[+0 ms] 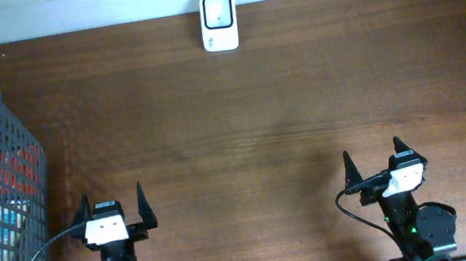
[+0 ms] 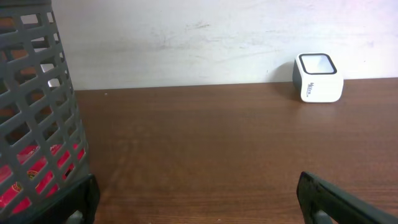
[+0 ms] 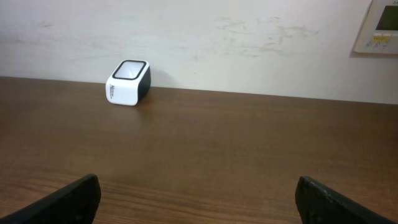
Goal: Scan the item barcode
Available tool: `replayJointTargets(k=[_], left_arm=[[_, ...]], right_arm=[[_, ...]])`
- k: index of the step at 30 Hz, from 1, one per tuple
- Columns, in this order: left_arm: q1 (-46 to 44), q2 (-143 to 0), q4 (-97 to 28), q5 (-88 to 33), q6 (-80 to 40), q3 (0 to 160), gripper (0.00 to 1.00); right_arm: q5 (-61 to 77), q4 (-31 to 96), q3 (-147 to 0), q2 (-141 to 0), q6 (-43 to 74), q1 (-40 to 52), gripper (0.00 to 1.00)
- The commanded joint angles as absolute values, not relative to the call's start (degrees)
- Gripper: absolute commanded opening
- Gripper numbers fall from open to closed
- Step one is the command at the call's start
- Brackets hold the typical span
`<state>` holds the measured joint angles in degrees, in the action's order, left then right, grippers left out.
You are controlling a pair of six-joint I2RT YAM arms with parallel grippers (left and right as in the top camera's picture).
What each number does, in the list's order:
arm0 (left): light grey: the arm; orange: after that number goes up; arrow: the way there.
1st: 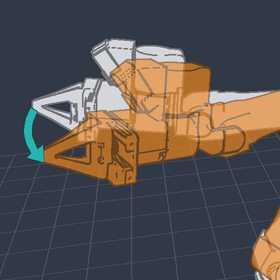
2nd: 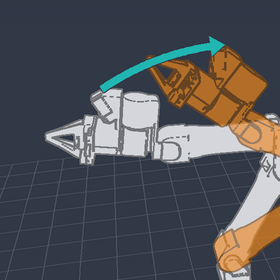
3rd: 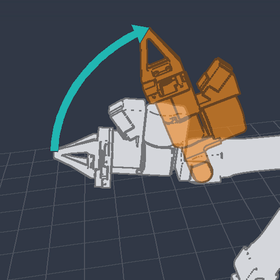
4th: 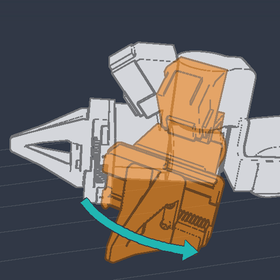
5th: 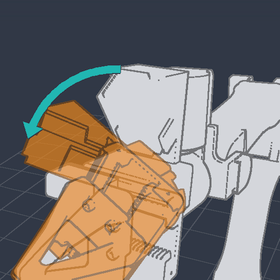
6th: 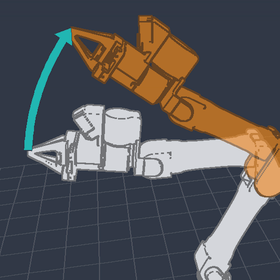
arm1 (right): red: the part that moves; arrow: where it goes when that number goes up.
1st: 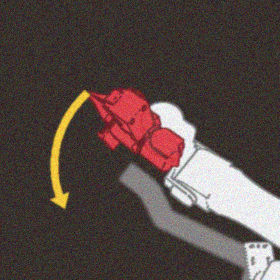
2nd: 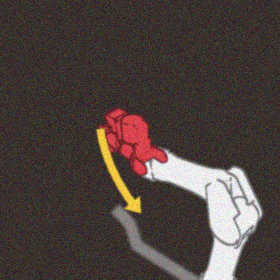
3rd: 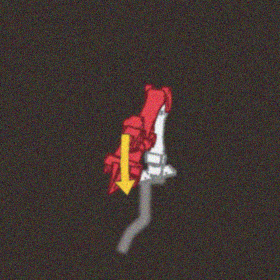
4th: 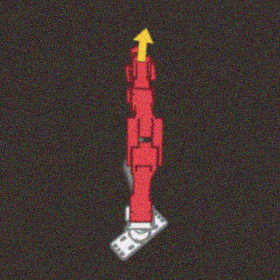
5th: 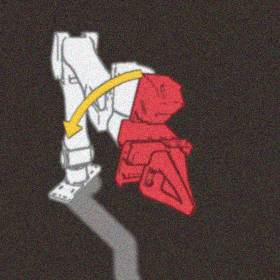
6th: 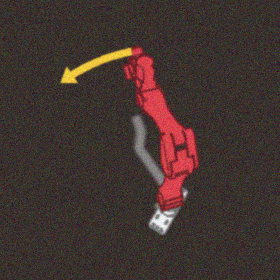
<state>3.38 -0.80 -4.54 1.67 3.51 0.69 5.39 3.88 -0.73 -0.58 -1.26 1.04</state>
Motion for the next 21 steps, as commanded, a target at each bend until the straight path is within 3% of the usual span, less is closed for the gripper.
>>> replayJointTargets(k=[1,21], left_arm=[[3.1,-0.4,-4.8,1.2,4.4,0.5,0.99],[3.1,-0.4,-4.8,0.3,4.4,0.5,0.99]], right_arm=[[5.3,4.1,-0.3,-0.2,-0.6,0.7,0.99],[5.3,4.1,-0.3,-0.2,-0.6,0.7,0.99]])
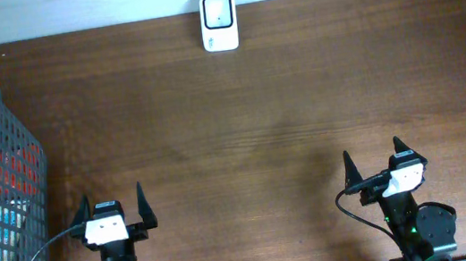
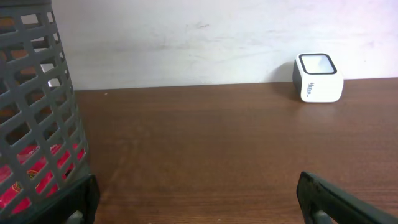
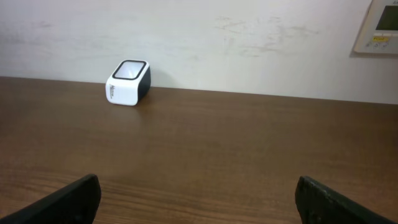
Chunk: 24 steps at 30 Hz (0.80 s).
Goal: Scan the item barcode
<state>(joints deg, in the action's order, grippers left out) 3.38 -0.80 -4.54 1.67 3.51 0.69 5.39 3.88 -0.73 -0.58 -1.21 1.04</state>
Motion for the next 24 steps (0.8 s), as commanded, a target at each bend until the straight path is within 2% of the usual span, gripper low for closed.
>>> replayJointTargets(k=[1,6,9,13,17,24], left_arm=[[3.1,-0.4,-4.8,-1.1,4.4,0.5,0.99],[3.1,-0.4,-4.1,-6.5,4.3,0.6,0.99],[3.1,-0.4,-3.3,-6.7,-0.8,0.6,0.99],[3.1,-0.4,-1.6,-12.4,-1.0,1.5,0.99],[3.1,-1.4,-2.5,-13.2,-1.0,5.0,0.99],[3.1,-19.1,-2.6,-15.5,-0.4,19.2,0.99]], right_arm=[[5.3,4.1,-0.3,-0.2,-0.6,0.7,0.99],[5.3,4.1,-0.3,-0.2,-0.6,0.7,0.99],[5.3,4.1,-0.3,-0.2,-0.6,0.7,0.99],[5.3,4.1,-0.3,-0.2,-0.6,0.7,0.99],[5.3,4.1,-0.3,-0.2,-0.6,0.7,0.99],[5.3,4.1,-0.3,-0.2,-0.6,0.7,0.99]])
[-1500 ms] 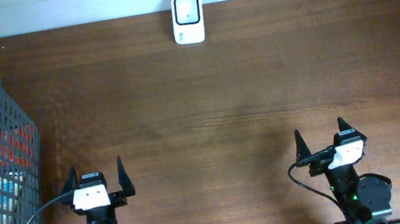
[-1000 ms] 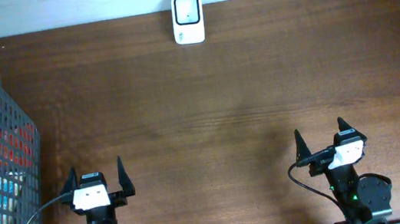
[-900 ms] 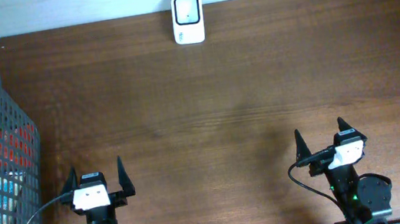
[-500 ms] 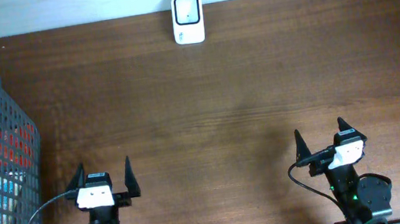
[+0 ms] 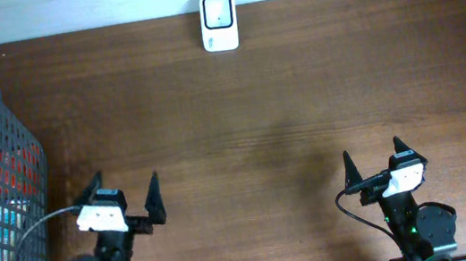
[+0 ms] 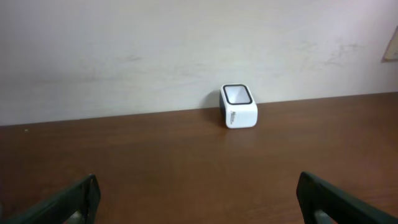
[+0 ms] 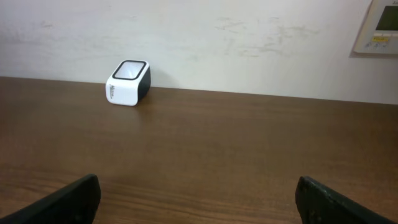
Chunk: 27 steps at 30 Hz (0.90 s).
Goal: Scan the item barcode
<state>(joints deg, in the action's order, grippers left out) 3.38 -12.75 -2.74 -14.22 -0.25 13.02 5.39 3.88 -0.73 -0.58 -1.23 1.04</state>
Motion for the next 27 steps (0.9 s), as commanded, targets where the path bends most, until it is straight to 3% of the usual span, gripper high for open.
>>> replayJointTargets(k=[1,15,18,25,27], left_arm=[[3.1,-22.8,-2.7,-15.6,-0.4,22.3,0.99],[3.1,-45.5,-3.8,-20.2,3.4,41.6,0.99],[3.1,-52.7,-14.9,-20.2,3.4,52.9,0.99],[3.1,-79.3,-56.1,-20.4,8.7,98.0,0.99],[3.1,-81.7,-58.4,-23.2,8.3,101.1,0.99]], right_arm=[[5.3,4.1,-0.3,-0.2,-0.6,0.7,0.99],[5.3,4.1,-0.3,-0.2,-0.6,0.7,0.99],[5.3,4.1,-0.3,-0.2,-0.6,0.7,0.99],[5.3,4.1,-0.3,-0.2,-0.6,0.7,0.99],[5.3,4.1,-0.3,-0.2,-0.6,0.7,0.99]])
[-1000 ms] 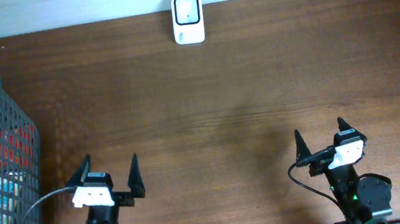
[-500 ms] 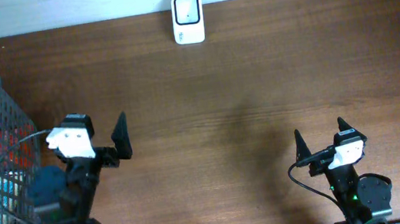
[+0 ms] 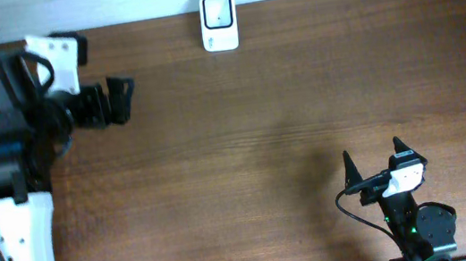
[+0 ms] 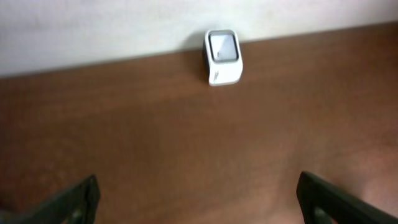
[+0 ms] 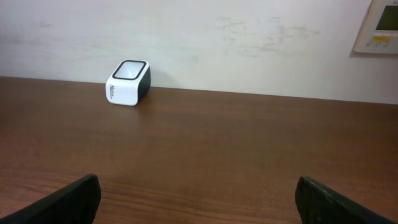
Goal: Scan the item barcode
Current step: 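Reach the left gripper into the grey basket and grasp the orange tissue pack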
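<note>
The white barcode scanner (image 3: 217, 11) with its dark window stands at the table's far edge, also in the left wrist view (image 4: 222, 56) and the right wrist view (image 5: 129, 83). My left gripper (image 3: 124, 101) is raised high over the table's left part, open and empty, its fingertips (image 4: 78, 200) wide apart. My right gripper (image 3: 372, 157) rests open near the front right, its fingertips (image 5: 68, 202) apart over bare wood. No item to scan can be made out; the basket is mostly hidden under the left arm.
The raised left arm (image 3: 6, 187) covers the table's left side. A sliver of colourful packaging shows at the left edge. The brown wooden table (image 3: 284, 106) meets a white wall, which carries a beige control panel (image 5: 379, 25).
My left arm has risen from the front left and now stands high over the left side, looking down on the table and scanner. Its gripper stays open. The right arm has not moved.
Both grippers rested open at the front edge, the grey basket of items beside the left one. The left wrist then turned right, away from the basket and toward the scanner. Now the left arm is raised high over the left side, covering the basket.
</note>
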Available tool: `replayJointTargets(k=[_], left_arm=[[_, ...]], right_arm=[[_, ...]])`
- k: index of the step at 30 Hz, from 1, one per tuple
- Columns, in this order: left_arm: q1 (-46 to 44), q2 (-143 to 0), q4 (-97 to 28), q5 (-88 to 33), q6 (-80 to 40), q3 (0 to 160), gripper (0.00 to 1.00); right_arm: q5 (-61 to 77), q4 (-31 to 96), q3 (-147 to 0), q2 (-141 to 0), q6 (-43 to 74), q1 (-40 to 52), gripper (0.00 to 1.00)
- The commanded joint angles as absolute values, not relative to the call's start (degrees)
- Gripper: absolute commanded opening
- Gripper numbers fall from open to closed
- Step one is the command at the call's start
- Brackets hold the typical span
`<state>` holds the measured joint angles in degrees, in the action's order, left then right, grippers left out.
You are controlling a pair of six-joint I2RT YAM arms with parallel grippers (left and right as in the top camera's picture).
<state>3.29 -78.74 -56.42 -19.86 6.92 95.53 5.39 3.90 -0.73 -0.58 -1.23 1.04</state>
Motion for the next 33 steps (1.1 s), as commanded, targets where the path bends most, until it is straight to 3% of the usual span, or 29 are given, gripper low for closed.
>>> replayJointTargets(k=[1,3,6,8,13,19,26,29,31,33], left_arm=[[3.1,-82.4,-58.4,-23.2,8.3,101.1,0.99],[3.2,-82.6,-57.6,-21.7,8.1,101.1,0.99],[8.2,-82.5,-58.5,-4.3,-13.1,103.4,0.99],[15.6,-82.4,-60.0,1.7,-22.9,104.4,1.0],[30.8,-82.8,-66.8,13.5,-34.2,104.4,0.91],[40.9,-86.8,-70.9,21.6,-36.0,98.8,0.86],[46.4,-94.1,-61.0,23.4,-30.4,86.2,0.78],[48.3,-96.2,-55.0,23.4,-26.0,81.5,0.69],[49.8,-97.5,-52.6,23.4,-25.8,78.7,0.5],[51.0,-98.4,-50.6,23.4,-24.3,76.8,0.49]], right_arm=[[5.3,4.1,-0.3,-0.2,-0.6,0.7,0.99],[5.3,4.1,-0.3,-0.2,-0.6,0.7,0.99],[5.3,4.1,-0.3,-0.2,-0.6,0.7,0.99],[5.3,4.1,-0.3,-0.2,-0.6,0.7,0.99],[5.3,4.1,-0.3,-0.2,-0.6,0.7,0.99],[5.3,4.1,-0.3,-0.2,-0.6,0.7,0.99],[5.3,4.1,-0.3,-0.2,-0.6,0.7,0.99],[5.3,4.1,-0.3,-0.2,-0.6,0.7,0.99],[5.3,4.1,-0.3,-0.2,-0.6,0.7,0.99],[5.3,4.1,-0.3,-0.2,-0.6,0.7,0.99]])
